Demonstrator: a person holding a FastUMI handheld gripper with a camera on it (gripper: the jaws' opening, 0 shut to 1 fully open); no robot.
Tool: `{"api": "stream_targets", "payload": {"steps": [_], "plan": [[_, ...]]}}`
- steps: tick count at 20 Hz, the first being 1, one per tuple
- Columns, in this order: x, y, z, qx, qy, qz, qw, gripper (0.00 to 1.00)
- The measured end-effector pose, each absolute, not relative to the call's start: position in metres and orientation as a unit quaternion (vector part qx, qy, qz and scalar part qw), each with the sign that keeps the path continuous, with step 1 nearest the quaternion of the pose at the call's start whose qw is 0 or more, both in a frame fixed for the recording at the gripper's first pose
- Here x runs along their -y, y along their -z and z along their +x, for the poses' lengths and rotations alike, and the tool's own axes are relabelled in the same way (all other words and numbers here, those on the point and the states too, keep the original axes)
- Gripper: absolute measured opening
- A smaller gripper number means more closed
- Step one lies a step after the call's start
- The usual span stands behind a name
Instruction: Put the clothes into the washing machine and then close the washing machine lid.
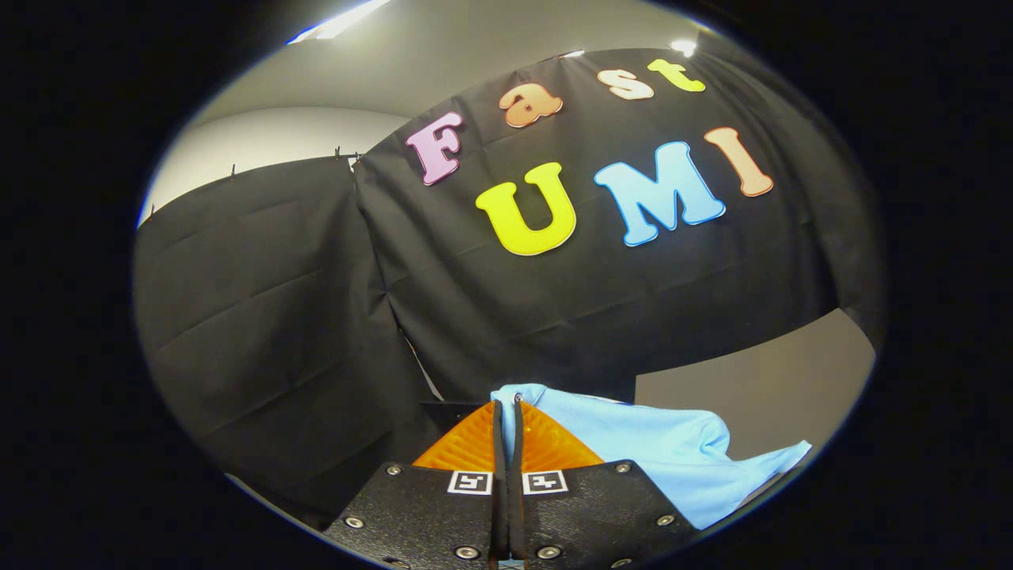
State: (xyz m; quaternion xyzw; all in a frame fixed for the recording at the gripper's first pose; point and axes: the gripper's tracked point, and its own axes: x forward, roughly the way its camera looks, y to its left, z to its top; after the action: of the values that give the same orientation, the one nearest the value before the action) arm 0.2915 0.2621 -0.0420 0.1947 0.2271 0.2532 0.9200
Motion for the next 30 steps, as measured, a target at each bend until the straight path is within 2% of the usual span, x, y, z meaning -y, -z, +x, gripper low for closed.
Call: {"api": "stream_targets", "payload": {"steps": [12,30], "plan": [[-0.36,0.082,0.276,-0.252,-0.271,0.176,0.912,0.0],[-0.446,0.238,0.257,-0.329,-0.224,0.129,0.908,0.0]]}}
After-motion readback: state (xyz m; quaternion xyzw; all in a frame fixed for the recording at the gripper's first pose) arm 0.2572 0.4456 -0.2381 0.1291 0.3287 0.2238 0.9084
